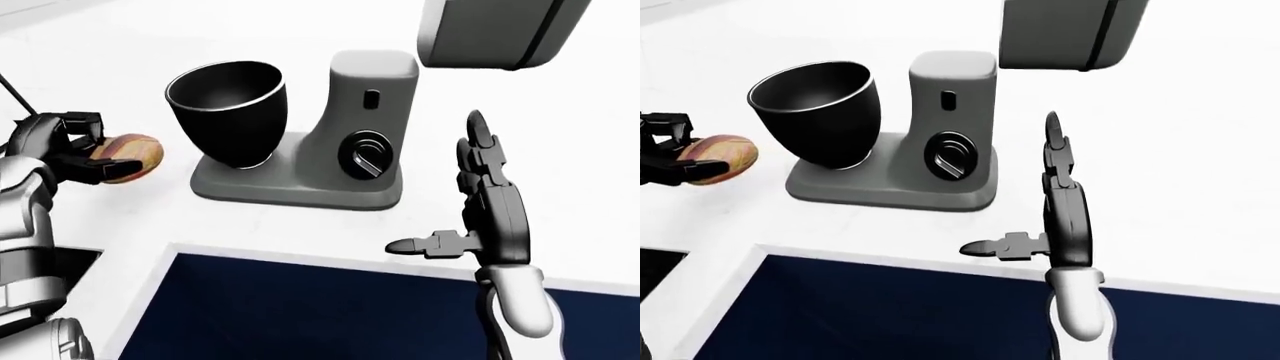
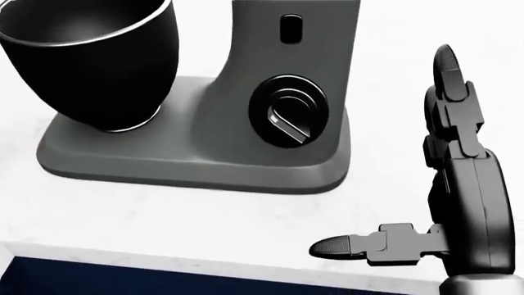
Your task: Place the bread in the stand mixer bowl.
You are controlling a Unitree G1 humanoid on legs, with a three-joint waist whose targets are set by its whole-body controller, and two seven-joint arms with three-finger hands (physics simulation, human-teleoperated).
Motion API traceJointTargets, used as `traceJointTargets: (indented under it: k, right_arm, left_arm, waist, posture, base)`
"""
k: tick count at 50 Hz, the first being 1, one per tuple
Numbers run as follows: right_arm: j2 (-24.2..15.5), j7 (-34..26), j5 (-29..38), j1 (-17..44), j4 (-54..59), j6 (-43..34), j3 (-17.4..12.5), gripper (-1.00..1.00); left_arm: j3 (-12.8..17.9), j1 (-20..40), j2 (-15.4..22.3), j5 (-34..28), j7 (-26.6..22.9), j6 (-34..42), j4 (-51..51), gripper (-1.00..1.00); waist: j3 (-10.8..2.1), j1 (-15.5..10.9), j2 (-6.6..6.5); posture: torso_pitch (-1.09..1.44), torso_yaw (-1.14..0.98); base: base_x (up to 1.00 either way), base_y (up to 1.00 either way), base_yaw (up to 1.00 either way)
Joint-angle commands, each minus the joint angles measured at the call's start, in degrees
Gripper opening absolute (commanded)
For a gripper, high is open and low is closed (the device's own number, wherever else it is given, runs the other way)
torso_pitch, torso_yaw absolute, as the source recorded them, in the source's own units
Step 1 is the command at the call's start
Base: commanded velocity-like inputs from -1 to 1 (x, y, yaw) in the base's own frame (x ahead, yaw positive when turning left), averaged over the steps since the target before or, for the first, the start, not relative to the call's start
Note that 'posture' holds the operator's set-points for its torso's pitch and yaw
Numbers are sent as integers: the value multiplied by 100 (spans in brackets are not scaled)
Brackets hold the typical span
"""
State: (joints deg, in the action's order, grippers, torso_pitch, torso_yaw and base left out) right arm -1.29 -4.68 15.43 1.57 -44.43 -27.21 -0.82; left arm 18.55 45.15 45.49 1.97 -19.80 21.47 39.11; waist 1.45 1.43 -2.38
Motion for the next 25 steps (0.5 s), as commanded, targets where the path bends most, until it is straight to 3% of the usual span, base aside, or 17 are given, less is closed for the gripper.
traceJointTargets:
  k: [1, 25]
  right_arm:
    - [-8, 23, 9, 93, -182, 168, 7, 100]
    - [-4, 11, -25, 51, -203, 187, -16, 100]
  left_arm:
    - [133, 210, 221, 96, 9, -38, -379, -100]
    - [240, 540, 827, 174, -206, 622, -868, -100]
  waist:
    - [-125, 4, -51]
    - [-110, -37, -14]
  posture:
    - [0, 0]
    - [0, 0]
  base:
    - [0, 0, 0]
    - [0, 0, 0]
